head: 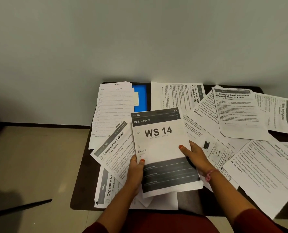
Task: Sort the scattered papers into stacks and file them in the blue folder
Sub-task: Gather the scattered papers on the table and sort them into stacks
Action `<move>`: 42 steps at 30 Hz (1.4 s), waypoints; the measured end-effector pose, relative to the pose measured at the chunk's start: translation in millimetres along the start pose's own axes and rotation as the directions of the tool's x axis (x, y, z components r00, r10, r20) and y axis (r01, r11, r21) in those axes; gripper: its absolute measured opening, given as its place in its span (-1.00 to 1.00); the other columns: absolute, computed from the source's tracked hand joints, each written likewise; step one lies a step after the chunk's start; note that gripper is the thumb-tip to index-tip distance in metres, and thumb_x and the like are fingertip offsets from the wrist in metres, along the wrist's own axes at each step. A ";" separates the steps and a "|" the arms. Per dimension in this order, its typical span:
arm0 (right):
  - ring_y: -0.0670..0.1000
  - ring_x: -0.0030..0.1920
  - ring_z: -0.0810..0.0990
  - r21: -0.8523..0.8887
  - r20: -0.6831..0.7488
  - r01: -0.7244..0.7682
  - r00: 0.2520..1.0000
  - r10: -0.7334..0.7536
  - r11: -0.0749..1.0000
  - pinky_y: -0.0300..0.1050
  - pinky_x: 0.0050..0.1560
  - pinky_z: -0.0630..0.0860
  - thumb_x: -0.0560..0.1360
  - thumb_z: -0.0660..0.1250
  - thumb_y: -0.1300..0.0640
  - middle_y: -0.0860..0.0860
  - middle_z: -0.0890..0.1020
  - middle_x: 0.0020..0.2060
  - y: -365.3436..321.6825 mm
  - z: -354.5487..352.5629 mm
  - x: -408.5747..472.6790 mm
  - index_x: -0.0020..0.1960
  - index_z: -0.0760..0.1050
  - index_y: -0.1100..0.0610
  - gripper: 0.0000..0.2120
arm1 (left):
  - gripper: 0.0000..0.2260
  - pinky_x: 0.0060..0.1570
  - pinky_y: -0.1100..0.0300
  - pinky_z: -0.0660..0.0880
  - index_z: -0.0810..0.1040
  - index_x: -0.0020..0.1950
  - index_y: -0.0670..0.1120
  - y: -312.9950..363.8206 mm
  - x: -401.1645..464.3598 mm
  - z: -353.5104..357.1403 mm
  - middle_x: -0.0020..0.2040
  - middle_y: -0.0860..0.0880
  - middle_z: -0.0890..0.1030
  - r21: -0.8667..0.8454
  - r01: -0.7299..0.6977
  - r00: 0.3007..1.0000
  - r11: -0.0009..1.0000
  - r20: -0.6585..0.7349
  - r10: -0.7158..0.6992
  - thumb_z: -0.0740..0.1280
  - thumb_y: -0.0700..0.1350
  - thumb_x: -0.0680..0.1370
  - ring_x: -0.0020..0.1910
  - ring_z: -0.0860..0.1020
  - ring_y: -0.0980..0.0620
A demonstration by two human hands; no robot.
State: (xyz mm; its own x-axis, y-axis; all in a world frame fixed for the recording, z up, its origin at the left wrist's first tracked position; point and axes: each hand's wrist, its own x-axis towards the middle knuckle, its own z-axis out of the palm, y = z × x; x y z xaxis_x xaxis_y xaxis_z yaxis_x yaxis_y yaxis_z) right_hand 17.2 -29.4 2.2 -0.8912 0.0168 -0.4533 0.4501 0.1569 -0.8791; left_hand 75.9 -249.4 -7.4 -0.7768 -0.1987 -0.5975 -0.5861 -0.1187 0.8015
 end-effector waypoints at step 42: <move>0.09 0.07 0.62 0.238 -0.152 -0.080 0.981 0.118 0.968 0.01 0.08 0.55 0.54 0.31 0.11 0.08 0.63 0.10 23.2 -53.9 -27.8 0.30 0.43 0.10 -0.66 | -0.89 -0.50 0.31 0.50 0.34 0.18 -0.06 13.7 14.7 -64.1 0.03 -0.09 0.60 -0.280 -0.176 0.935 0.944 -0.347 0.071 0.16 -0.13 0.65 -0.15 0.59 0.02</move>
State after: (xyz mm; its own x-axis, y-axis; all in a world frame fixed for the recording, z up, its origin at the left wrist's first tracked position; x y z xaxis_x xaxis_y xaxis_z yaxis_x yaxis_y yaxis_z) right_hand 49.5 27.0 2.4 -0.8299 0.1851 -0.5263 0.5201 -0.0847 -0.8499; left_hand 71.1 -316.3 -3.6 -0.6884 -0.5317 -0.4934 -0.3520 -0.3499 0.8681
